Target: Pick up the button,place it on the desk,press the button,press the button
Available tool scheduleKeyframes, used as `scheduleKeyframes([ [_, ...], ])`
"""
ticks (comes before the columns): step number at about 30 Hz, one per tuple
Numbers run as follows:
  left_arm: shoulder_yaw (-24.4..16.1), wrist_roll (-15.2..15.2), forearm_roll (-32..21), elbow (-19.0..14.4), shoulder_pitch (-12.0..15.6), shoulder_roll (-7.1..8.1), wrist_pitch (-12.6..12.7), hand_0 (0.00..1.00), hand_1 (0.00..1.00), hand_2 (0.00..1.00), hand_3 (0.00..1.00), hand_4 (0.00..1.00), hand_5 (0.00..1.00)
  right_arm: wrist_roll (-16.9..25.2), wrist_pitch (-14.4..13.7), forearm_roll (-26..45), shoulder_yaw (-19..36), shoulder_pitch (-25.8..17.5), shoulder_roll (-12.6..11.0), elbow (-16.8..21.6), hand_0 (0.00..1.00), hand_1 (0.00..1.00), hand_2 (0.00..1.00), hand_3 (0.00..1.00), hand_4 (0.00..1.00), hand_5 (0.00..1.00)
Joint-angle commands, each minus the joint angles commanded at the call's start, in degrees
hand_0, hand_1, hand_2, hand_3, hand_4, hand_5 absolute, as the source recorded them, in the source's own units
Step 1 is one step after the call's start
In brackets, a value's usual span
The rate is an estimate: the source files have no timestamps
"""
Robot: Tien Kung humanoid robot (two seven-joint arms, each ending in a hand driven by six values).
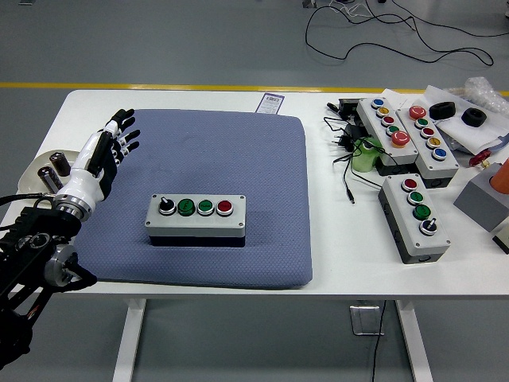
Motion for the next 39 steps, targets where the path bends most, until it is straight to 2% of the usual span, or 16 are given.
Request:
scheduleKeyframes([
  [7, -0.5, -0.3, -0.5, 0.3, 0.2, -0.11, 0.7, 0.908, 0.937, 0.983, 0.959, 0.581, 0.998, 0.0, 0.0, 0.0, 0.0, 0.0, 0.0, 0.0, 0.66, 0.652, 0.706, 0.609, 0.469, 0.328],
  [39, -1.9, -0.7, -0.7, 1.5, 0.7, -0.78, 0.7, 0.916, 0.94, 0.983, 0.96, 0.579, 0.998, -0.3, -0.1, -0.1, -0.1, -0.1, 0.1, 0.0, 0.659, 0.652, 0.706, 0.609, 0.468, 0.327],
])
